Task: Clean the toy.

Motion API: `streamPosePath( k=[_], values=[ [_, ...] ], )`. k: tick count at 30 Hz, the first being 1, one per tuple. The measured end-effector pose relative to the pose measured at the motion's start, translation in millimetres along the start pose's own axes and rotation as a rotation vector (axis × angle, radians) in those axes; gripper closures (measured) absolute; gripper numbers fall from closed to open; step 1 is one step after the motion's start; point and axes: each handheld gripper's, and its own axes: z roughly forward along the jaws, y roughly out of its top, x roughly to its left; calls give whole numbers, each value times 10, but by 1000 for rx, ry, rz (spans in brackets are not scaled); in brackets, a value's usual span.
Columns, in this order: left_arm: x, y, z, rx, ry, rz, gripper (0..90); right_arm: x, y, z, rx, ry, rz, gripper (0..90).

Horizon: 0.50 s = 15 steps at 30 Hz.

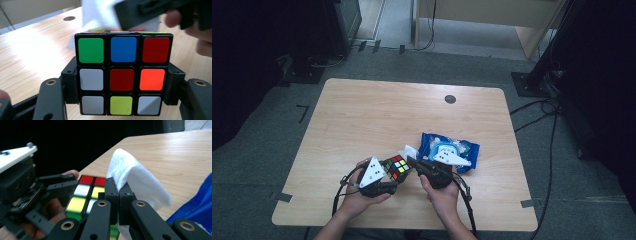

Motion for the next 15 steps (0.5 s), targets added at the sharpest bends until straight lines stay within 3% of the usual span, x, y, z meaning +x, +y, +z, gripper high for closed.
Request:
streamPosePath(
  k=[4, 11, 15],
  values=[
    [-34, -6, 29, 12, -4, 9, 340, 55, -12, 17, -3, 17, 3, 899],
    [39, -16, -3, 7, 22, -18, 339, 223, -5, 29, 8, 100, -12, 896],
    [95, 2, -51, -6, 12, -52, 340, 173, 11, 15, 6, 112, -6, 896]
  ],
)
